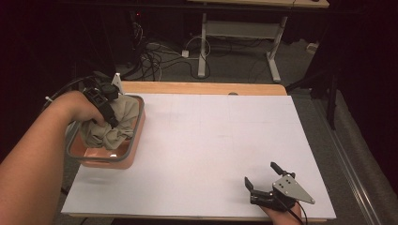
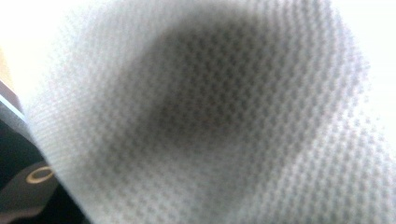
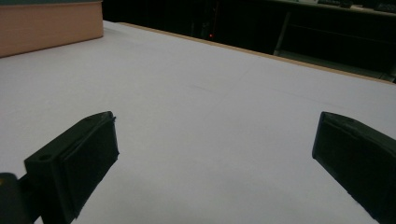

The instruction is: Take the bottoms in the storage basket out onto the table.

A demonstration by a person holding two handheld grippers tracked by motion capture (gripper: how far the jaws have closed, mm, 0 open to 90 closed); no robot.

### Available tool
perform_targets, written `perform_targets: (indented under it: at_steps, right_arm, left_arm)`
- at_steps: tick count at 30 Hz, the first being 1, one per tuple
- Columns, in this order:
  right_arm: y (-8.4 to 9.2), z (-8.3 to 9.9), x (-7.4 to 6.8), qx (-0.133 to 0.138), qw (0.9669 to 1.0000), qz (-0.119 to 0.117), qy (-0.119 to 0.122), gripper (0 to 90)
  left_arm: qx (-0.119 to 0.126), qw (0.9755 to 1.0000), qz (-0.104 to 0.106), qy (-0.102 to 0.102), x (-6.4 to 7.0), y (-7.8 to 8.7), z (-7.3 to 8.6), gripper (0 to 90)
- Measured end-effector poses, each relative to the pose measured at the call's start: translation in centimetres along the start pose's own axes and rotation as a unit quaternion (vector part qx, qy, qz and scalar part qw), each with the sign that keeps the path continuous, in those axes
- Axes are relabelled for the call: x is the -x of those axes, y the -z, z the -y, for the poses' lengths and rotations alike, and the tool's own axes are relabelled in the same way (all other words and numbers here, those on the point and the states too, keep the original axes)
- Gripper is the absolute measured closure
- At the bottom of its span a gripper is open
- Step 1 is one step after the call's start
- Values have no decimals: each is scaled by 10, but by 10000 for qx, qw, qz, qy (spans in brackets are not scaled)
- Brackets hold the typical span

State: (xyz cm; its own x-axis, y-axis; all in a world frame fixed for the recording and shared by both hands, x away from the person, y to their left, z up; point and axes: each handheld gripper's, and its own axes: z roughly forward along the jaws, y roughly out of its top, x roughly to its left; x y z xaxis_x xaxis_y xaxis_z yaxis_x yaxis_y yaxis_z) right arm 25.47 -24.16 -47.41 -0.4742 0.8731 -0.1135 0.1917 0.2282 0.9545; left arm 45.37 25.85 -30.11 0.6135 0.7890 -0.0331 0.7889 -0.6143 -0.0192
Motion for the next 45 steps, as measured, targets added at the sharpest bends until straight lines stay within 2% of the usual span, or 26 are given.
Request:
perform_targets:
  at_steps: [8, 27, 45]
  right_arm:
    - [0, 0, 0, -1, 10000, 4, 0, 11]
    - [0, 0, 1, -3, 10000, 3, 4, 11]
    - [0, 0, 1, -6, 10000, 2, 1, 11]
  left_arm:
    - [91, 9999, -42, -108, 10, 11, -8, 583]
    - [210, 9991, -35, -356, 35, 20, -28, 584]
    - [292, 9975, -42, -649, 64, 18, -53, 582]
